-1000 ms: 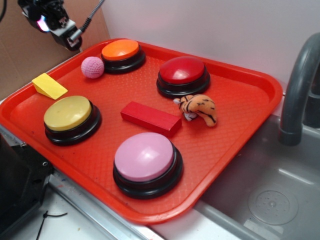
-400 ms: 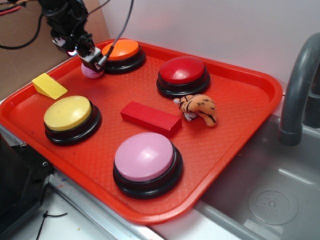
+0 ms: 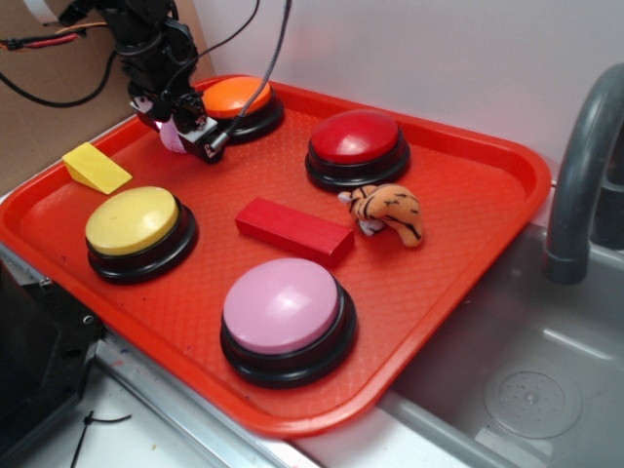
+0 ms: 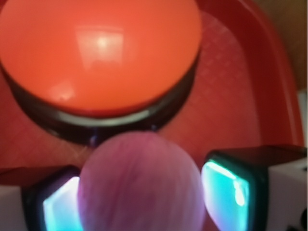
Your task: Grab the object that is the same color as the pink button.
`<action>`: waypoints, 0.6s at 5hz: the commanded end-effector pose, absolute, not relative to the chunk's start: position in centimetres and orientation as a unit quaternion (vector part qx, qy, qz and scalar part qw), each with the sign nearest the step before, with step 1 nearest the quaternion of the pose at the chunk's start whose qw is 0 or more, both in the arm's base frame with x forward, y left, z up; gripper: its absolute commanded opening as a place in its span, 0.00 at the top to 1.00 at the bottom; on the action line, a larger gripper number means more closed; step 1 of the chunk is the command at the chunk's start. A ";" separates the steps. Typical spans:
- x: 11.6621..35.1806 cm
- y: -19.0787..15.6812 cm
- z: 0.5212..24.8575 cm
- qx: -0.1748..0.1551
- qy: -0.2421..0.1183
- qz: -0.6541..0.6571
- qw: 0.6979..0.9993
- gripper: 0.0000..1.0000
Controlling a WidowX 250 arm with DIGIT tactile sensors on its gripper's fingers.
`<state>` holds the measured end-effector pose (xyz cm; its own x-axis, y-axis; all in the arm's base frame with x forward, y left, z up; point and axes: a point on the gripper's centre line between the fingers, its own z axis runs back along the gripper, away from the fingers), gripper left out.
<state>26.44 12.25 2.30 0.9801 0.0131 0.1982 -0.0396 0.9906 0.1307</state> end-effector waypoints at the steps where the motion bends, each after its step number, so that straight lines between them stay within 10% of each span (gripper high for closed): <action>1: 27.5 13.0 3.5 0.070 -0.110 0.021 0.991 1.00; 3: 25.8 11.6 7.8 0.047 -0.049 0.075 0.995 1.00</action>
